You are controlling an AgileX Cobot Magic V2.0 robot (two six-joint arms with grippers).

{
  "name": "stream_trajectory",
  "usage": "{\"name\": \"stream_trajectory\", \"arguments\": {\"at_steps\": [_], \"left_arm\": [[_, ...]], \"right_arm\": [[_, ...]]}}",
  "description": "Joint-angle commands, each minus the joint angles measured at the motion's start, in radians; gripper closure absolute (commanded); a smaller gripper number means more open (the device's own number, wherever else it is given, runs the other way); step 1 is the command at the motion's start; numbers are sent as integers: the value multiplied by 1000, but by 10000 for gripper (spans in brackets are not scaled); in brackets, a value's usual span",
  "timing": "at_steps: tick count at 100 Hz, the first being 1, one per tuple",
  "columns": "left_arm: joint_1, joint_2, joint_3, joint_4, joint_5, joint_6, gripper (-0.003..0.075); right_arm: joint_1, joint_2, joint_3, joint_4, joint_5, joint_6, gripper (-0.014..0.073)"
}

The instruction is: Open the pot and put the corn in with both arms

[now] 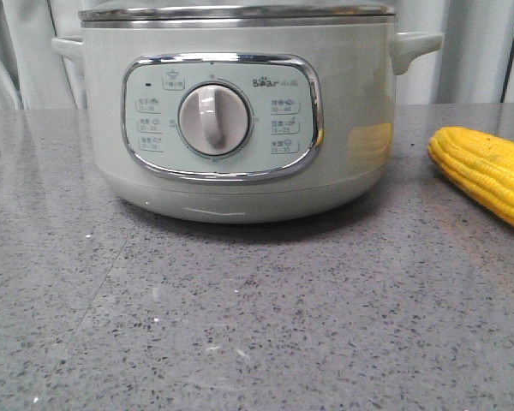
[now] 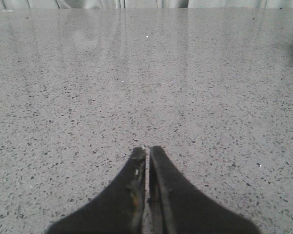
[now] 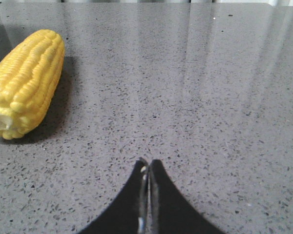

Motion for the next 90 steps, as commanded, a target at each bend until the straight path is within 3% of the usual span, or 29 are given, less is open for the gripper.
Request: {"name": "stream_trajectory", "arguments": {"at_steps": [1, 39, 90], "left_arm": [[0, -29, 24, -12, -53, -6, 741], [0, -29, 24, -10, -62, -6, 741], [0, -29, 24, -14, -242, -6, 741]], "right_arm": [[-7, -23, 17, -2, -17, -12, 665], [-7, -23, 17, -2, -17, -12, 665], [-7, -23, 17, -2, -65, -12, 665]]}}
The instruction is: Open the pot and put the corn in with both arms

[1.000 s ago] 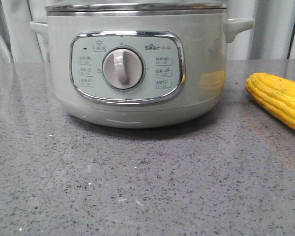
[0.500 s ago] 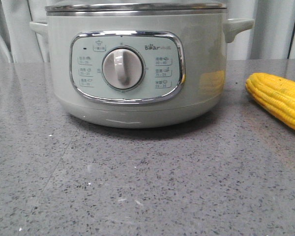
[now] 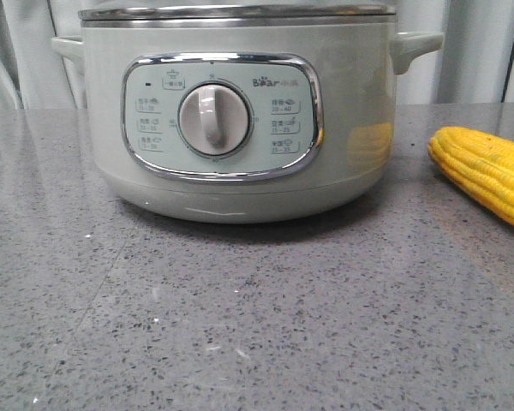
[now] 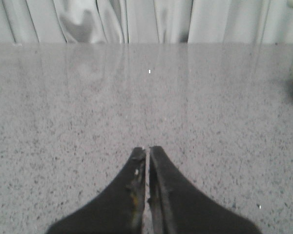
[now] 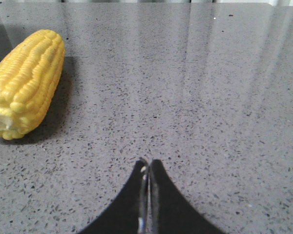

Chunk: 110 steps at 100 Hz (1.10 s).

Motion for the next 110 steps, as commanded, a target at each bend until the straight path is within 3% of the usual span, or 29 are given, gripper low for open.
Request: {"name": "stream_trajectory", "arguments": {"at_steps": [1, 46, 68, 78, 90, 110], "left_arm": [[0, -29, 24, -9, -118, -6, 741], [0, -29, 24, -7, -121, -6, 741], [0, -29, 20, -30, -344, -6, 741], [0, -29, 3, -31, -357, -6, 741], [0, -25, -38, -31, -352, -6, 741], [0, 75, -172, -31, -303, -6, 741]], "right_arm": [[-7, -23, 17, -2, -70, -12, 665], [-7, -23, 17, 18, -201, -12, 665], [-7, -23, 17, 75, -434, -12, 665], [-7, -23, 12, 75, -501, -12, 665], [-7, -23, -25, 75, -460, -12, 665], [-7, 25, -152, 75, -220, -12, 665]]}}
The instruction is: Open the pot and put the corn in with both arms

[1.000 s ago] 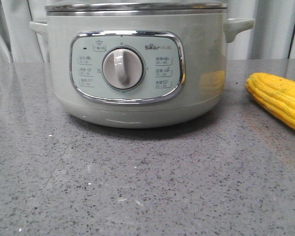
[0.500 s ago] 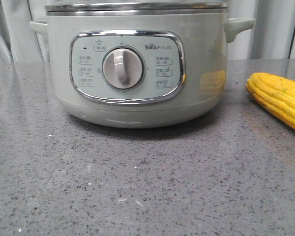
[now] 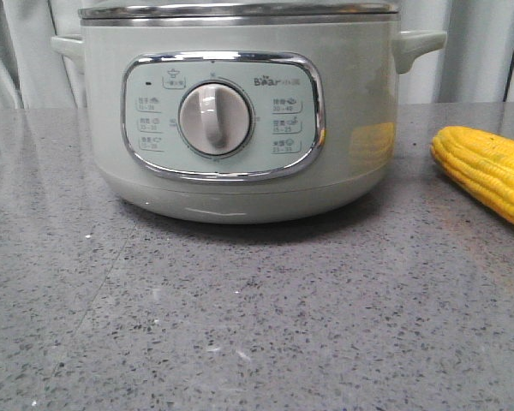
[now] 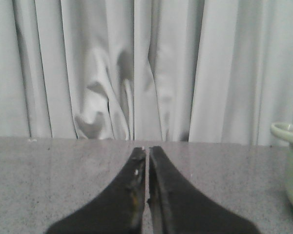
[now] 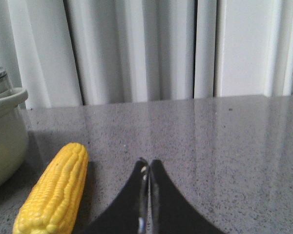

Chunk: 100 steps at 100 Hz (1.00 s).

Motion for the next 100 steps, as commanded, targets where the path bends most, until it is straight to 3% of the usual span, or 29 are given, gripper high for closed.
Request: {"name": "stream_trajectory", "arguments": {"at_steps": [1, 16, 41, 48, 63, 70, 85, 100], "left_arm": [[0, 69, -103, -10, -42, -6, 741], [0, 210, -232, -10, 10, -6, 741], [0, 378, -313, -10, -2, -6, 729], [0, 413, -315, -10, -23, -6, 651], [0, 461, -313, -12, -81, -6, 300], [0, 483, -311, -13, -116, -6, 200], [-13, 514, -320, -21, -174, -19, 186], [-110, 539, -371, -21, -171, -30, 186]], "right_arm": [[-7, 31, -97, 3, 29, -12, 665], [-7, 153, -228, 3, 189, -12, 665], [-7, 361, -397, 3, 302, -12, 665], [-7, 374, -402, 3, 264, -12, 665], [-5, 377, -399, 3, 261, -12, 665], [7, 377, -399, 3, 257, -12, 665], [16, 377, -399, 3, 259, -12, 665], [16, 377, -399, 3, 260, -12, 665]]}}
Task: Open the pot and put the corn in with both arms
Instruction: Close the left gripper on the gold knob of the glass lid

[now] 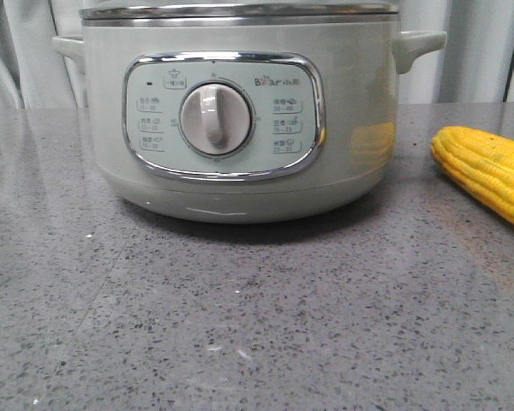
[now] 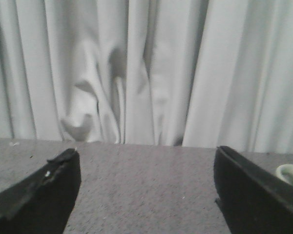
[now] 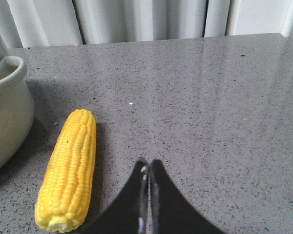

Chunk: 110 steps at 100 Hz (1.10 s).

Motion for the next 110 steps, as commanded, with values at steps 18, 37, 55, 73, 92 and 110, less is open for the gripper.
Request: {"name": "stream_trajectory", "arguments": {"at_steps": [18, 37, 55, 73, 92, 110], "left_arm": [[-229, 117, -125, -4, -104, -14, 186], [-400, 254, -190, -4, -206, -14, 186], [-525, 423, -271, 60, -291, -14, 186], [-606, 591, -360, 85, -359, -14, 186], [-646, 725, -452, 91, -361, -14, 186], [-648, 823, -522, 83, -353, -28, 186]], "right_arm": [[1, 15, -21, 3, -83, -12, 665], [1, 15, 18, 3, -85, -12, 665], [1, 15, 42, 3, -95, -12, 665], [1, 15, 42, 3, -115, -12, 665], [1, 15, 42, 3, -115, -12, 665], [3, 15, 42, 3, -117, -12, 665]]}}
